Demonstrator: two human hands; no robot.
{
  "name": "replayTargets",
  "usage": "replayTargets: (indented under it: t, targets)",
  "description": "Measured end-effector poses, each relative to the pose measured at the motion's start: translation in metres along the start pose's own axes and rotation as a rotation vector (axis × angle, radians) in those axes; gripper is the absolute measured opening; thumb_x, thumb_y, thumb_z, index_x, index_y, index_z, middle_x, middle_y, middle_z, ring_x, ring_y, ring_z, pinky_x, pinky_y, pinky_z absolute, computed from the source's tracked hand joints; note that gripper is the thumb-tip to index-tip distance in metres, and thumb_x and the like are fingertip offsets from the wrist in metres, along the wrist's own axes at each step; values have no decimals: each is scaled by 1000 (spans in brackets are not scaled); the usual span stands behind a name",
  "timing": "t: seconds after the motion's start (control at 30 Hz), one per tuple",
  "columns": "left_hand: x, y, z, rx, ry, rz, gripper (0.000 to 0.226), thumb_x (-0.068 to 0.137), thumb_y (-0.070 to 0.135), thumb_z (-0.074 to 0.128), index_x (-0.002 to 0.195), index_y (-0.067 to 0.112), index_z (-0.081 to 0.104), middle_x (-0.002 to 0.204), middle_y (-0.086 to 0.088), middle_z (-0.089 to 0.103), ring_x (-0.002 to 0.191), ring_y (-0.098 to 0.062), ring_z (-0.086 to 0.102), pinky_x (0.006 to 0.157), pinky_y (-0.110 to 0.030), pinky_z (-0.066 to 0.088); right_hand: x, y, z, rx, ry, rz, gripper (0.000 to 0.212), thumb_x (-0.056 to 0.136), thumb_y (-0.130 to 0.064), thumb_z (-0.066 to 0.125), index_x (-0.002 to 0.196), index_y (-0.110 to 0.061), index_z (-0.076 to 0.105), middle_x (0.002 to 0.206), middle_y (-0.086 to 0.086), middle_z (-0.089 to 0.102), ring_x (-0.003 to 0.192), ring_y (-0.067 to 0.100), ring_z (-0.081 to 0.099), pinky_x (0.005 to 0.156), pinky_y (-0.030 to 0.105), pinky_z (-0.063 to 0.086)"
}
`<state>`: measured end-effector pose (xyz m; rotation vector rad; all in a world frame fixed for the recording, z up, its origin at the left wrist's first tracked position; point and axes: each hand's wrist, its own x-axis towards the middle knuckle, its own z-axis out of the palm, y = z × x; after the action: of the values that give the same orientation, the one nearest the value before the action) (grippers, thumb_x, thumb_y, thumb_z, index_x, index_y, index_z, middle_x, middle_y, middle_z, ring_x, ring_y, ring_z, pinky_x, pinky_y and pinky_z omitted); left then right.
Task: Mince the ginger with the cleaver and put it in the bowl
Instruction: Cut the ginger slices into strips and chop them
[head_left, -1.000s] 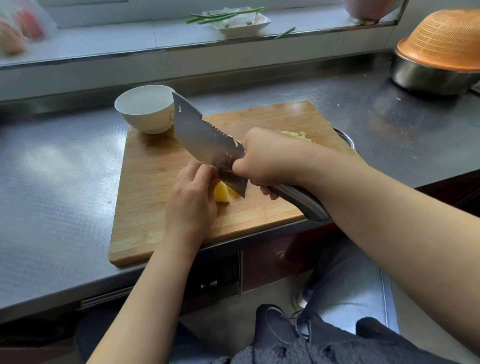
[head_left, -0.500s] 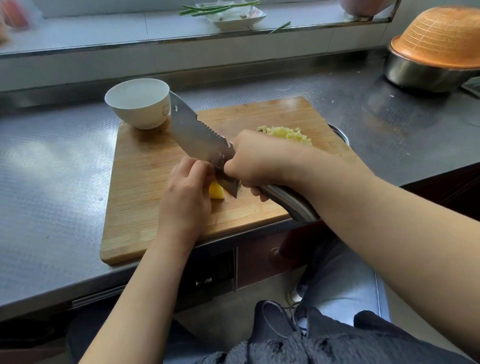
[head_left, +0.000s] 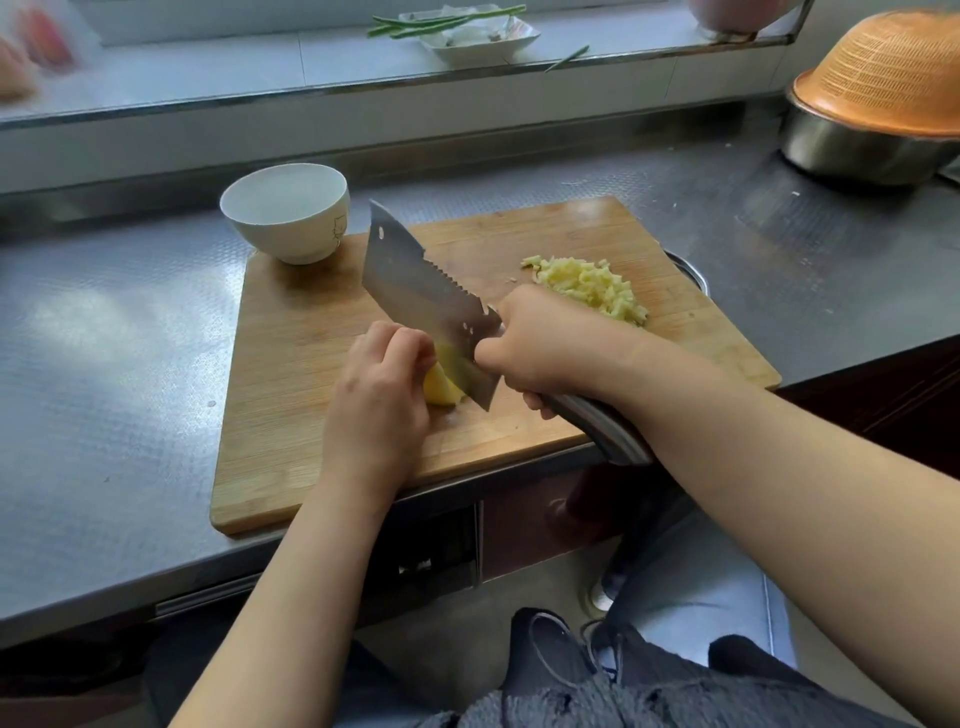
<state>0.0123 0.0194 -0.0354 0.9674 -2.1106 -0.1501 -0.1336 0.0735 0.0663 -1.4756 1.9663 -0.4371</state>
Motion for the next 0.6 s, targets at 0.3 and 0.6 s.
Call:
replayTargets:
  t: [0.3,0.6]
  targets:
    - [-1,0,-1,30,-7,-1,9,84,-6,61,89,1,60,92,-14,57,80,-31,52,65,-36,41,-11,-20,-14,-67,20,-81,23,96,-10,48,73,-12,44,57,7,55,36,13,53,41,26,51]
    - [-2,0,-1,43,-20,-15,10,84,-6,62,91,2,61,95,-14,58,81,-29,53,65,-29,35,-8,-26,-12,-129,-7,-45,20,97,-11,47,77,-8,49,58,10,58,41,17,56,43,27,54]
